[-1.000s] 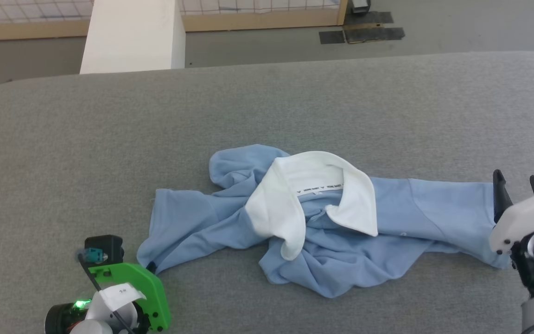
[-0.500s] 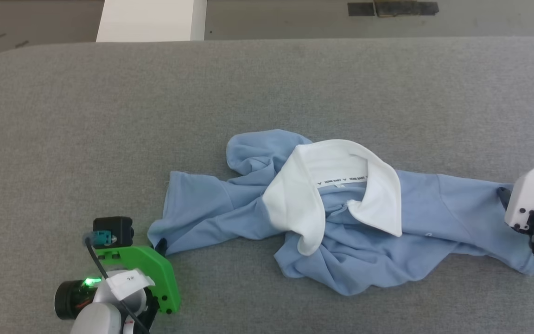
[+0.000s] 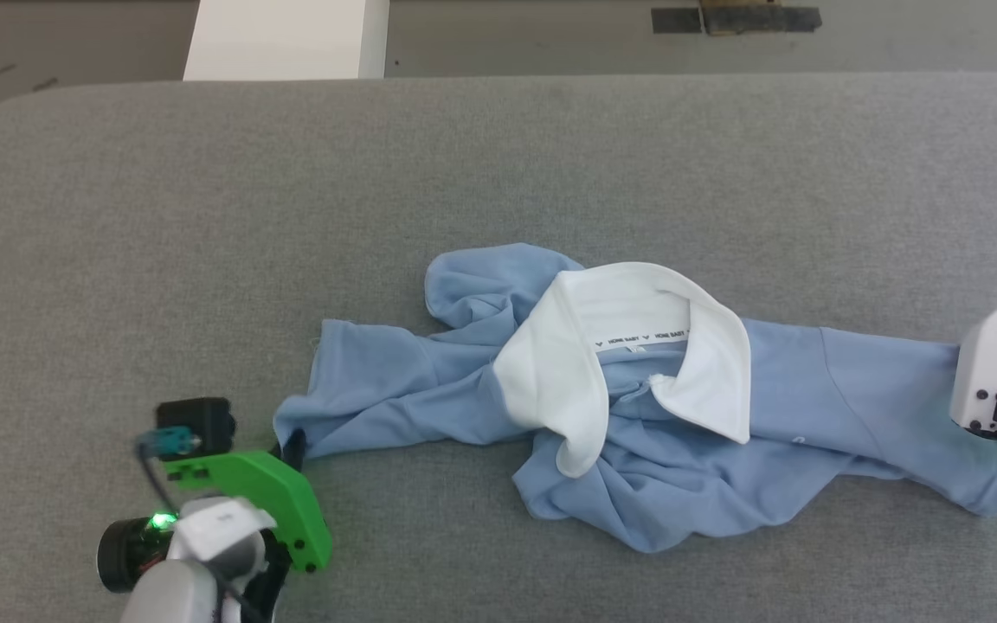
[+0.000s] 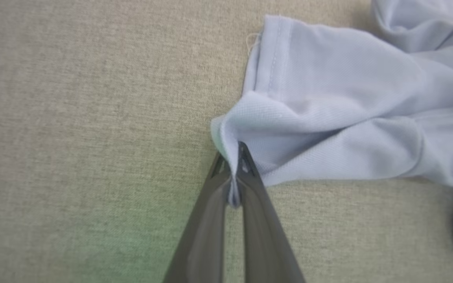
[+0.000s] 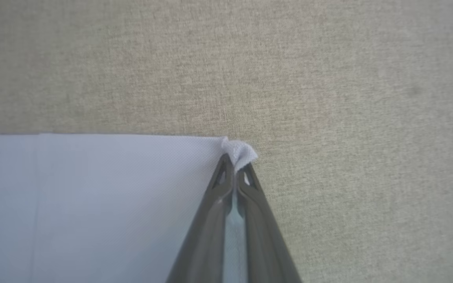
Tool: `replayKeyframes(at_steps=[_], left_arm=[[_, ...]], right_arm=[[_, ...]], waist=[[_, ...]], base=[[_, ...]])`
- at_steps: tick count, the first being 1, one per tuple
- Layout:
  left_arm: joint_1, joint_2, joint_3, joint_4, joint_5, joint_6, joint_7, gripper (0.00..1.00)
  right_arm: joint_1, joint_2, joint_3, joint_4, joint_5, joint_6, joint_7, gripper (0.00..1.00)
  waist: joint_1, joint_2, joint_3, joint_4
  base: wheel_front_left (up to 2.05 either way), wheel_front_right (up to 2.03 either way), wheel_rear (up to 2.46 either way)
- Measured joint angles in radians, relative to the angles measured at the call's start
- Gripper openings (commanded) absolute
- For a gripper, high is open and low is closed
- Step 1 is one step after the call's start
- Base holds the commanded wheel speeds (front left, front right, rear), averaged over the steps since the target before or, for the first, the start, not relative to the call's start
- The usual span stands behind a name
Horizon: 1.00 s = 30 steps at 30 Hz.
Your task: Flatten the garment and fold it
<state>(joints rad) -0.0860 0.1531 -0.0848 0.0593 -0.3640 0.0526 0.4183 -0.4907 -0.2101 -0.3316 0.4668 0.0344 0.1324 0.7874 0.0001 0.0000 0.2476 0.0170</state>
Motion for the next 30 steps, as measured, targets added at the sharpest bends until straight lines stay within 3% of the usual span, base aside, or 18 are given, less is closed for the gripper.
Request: replayKeyframes(at_steps=[5,12,16,21,26,30], left_arm=[[-0.022,-0.047,0.069,-0.078,-0.205,-0.072,-0.018,0.0],[-0.198,-0.037,0.142,-0.254,-0.412,-0.105,0.082,0.0],[-0.361,-0.017,0.174,-0.259,-0.428,-0.072,0.112,0.0],[-0.606,-0.003,0.202,-0.163,-0.411,-0.022,0.086,0.0],[-0.858,0.05,0.206,-0.022,-0.33,0.006,0.011,0.0],[-1.04,0.056,0.216,0.081,-0.282,0.025,-0.098,0.0]], right_arm=[[0.045,-0.041,0.039,-0.131,0.044,0.0,-0.062,0.0],[-0.011,-0.119,0.109,-0.337,0.09,0.0,-0.057,0.0],[-0.133,-0.158,0.155,-0.382,0.1,0.0,-0.042,0.0],[-0.32,-0.171,0.211,-0.357,0.095,0.0,-0.043,0.0],[-0.552,-0.16,0.254,-0.269,0.068,0.0,-0.105,0.0],[-0.705,-0.156,0.262,-0.187,0.032,0.0,-0.167,0.0]], waist=[[0.0,0.0,-0.033,-0.008],[0.0,0.0,-0.055,-0.046],[0.0,0.0,-0.039,-0.065],[0.0,0.0,0.01,-0.079],[0.0001,0.0,0.076,-0.096],[0.0001,0.0,0.131,-0.109]], base=[[0.0,0.0,0.0],[0.0,0.0,0.0],[0.0,0.0,0.0],[0.0,0.0,0.0],[0.0,0.0,0.0],[0.0,0.0,0.0]])
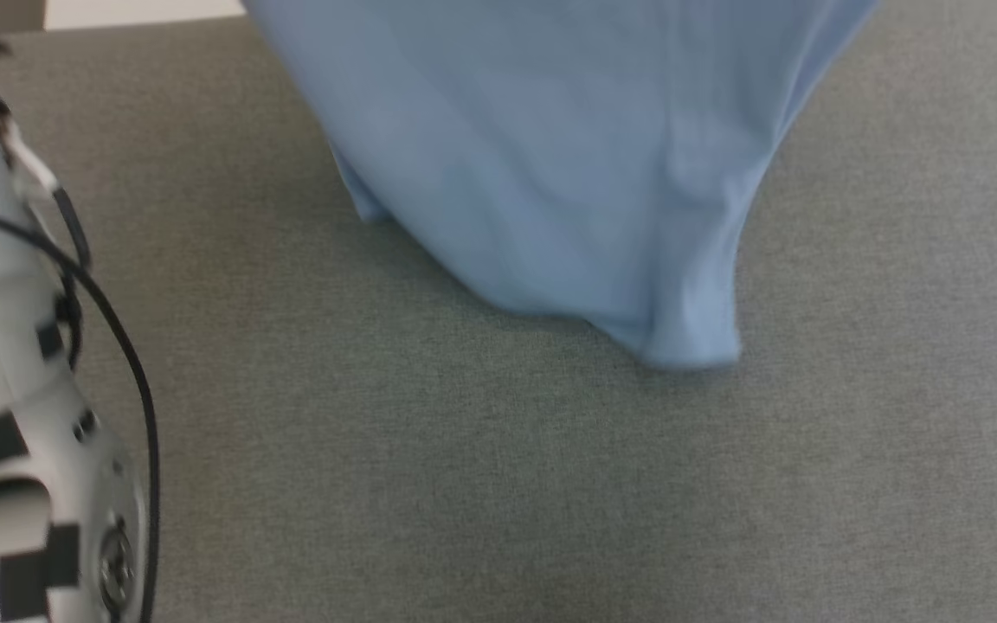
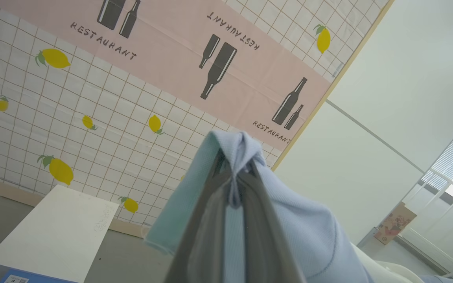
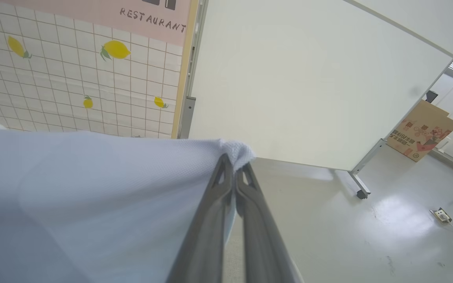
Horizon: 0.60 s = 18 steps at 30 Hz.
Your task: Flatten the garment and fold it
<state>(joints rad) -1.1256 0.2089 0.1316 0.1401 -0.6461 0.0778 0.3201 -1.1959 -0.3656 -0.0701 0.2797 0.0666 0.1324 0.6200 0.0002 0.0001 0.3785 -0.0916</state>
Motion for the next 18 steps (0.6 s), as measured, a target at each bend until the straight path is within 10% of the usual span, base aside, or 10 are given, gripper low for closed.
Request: replayKeyframes(at_steps=[18], left_arm=[[-0.331,-0.011,-0.008,0.25,0.039,-0.048,-0.272,0.0]], right_arm=[[-0.334,0.06,-0.009,0.186,-0.153,0.0,-0.326,0.0]], waist=[[-0.0001,0.0,0.12,0.004]], base=[[0.0,0.0,0.0]])
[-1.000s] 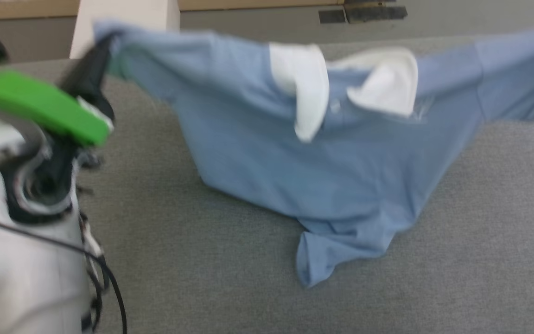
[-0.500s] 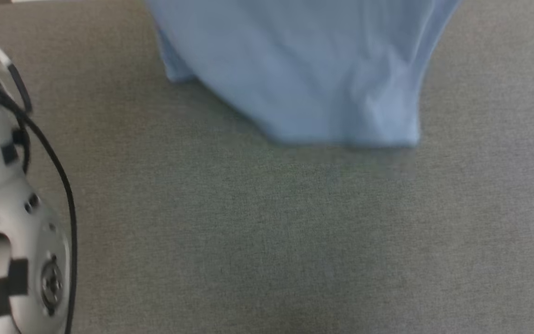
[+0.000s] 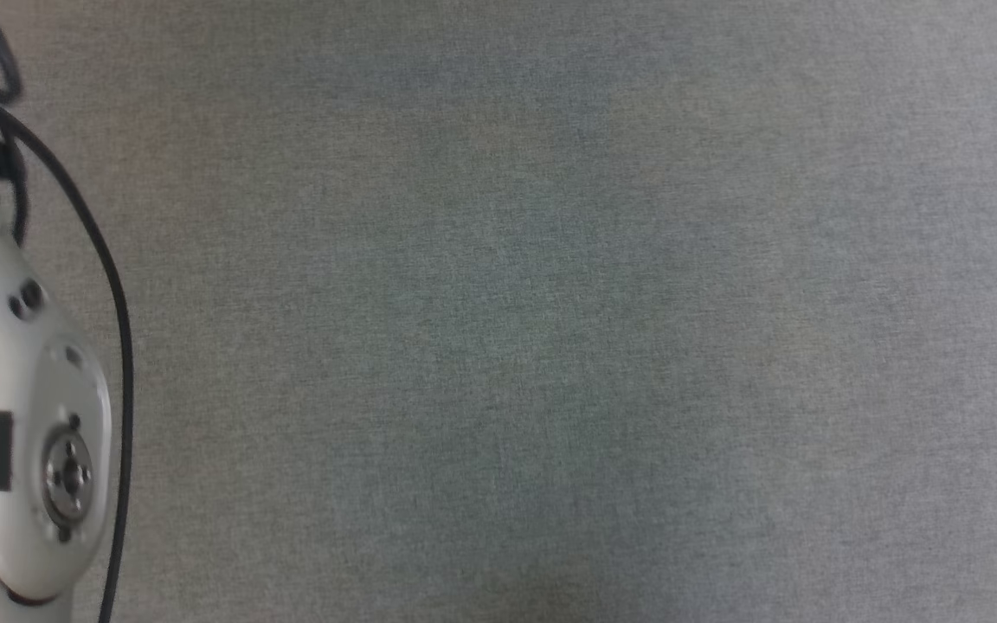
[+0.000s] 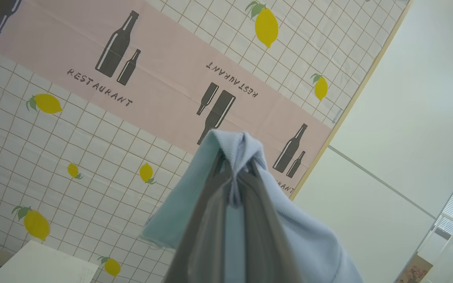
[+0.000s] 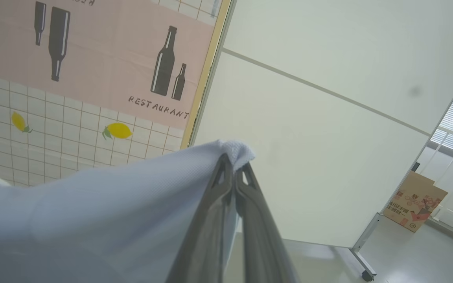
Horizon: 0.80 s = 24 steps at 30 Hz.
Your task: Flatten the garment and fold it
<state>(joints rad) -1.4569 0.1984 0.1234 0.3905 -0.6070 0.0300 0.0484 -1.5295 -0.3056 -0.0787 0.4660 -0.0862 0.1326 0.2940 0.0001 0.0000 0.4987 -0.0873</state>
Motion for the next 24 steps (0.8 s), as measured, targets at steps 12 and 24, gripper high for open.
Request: replayKeyframes(at_steps=[12,24], left_arm=[[0.479,0.064,-0.092,0.044,0.052,-0.092,0.077,0.0],[1.098,0.054,-0.108,-0.185,0.0,-0.071,0.246,0.0]], right_arm=[[0.415,-0.026,0.181,0.064,0.221,0.0,-0.057,0.0],[0.965,-0.056,0.086,-0.144,0.368,0.0,0.076,0.0]], waist=[[-0.0001,0.0,-0.063,0.005],[-0.0002,0.0,-0.216,0.019]], base=[[0.0,0.0,0.0],[0.0,0.0,0.0]])
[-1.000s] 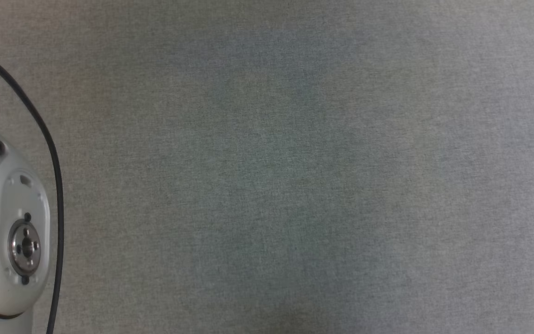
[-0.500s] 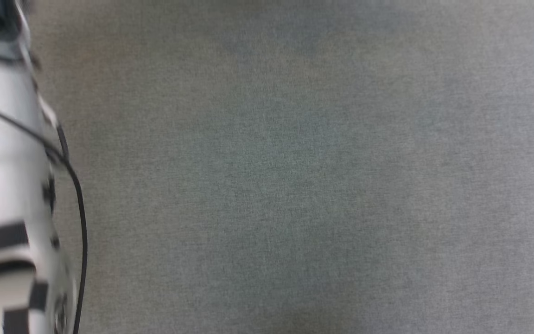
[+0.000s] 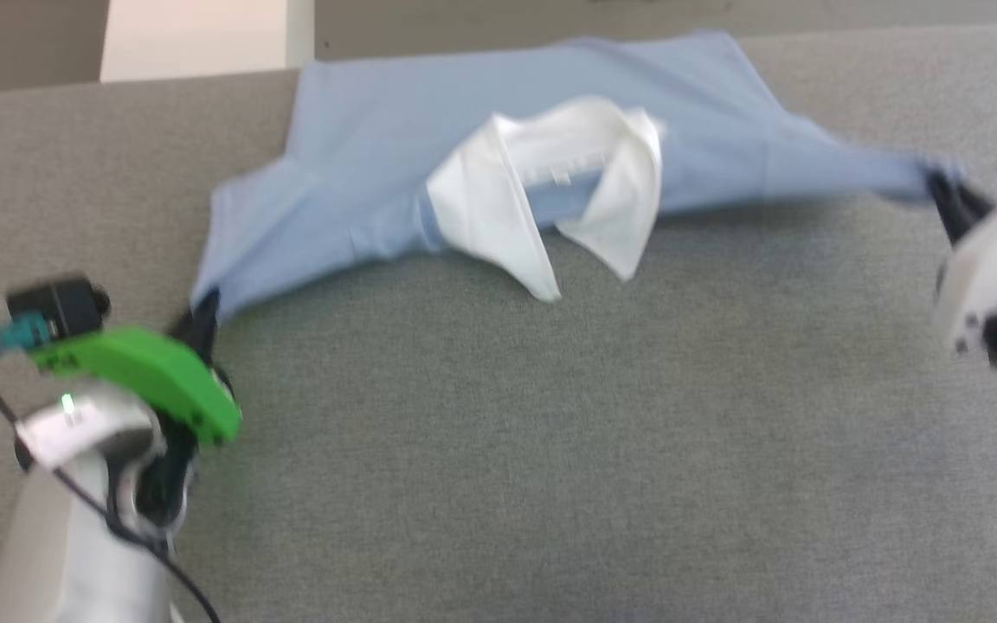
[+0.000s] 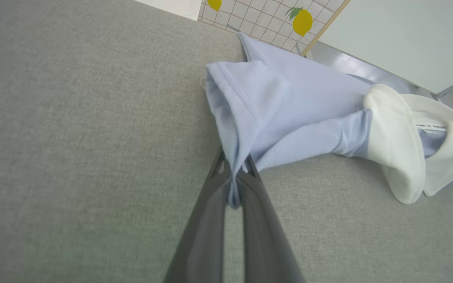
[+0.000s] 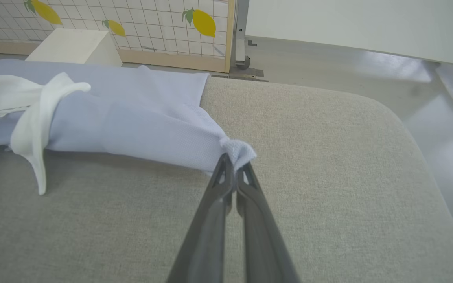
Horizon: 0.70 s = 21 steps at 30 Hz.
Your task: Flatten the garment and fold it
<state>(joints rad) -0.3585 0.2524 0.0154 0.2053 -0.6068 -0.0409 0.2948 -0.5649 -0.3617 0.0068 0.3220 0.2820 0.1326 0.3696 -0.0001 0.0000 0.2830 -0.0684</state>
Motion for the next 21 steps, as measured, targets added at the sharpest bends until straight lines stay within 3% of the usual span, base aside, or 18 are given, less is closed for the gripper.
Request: replayKeyframes(at_steps=[9,15,21], left_arm=[[0.337,-0.011,-0.002,-0.195,-0.038,0.044,0.109,0.0],[0.493,0.0,0.005,-0.259,-0.061,0.087,0.196,0.0],[0.605,-0.007,0.025,-0.311,-0.105,0.119,0.239,0.0]], right_arm=[[0.449,0.149,-0.296,-0.297,-0.002,0.0,0.228,0.0],[0.611,0.241,-0.384,-0.46,-0.036,0.0,0.356,0.0],[0.712,0.293,-0.444,-0.525,-0.047,0.0,0.498,0.0]], waist=[[0.0,0.0,-0.106,0.032],[0.0,0.0,-0.143,0.056],[-0.0001,0.0,-0.161,0.066]], base=[[0.0,0.0,0.0],[0.0,0.0,0.0],[0.0,0.0,0.0]])
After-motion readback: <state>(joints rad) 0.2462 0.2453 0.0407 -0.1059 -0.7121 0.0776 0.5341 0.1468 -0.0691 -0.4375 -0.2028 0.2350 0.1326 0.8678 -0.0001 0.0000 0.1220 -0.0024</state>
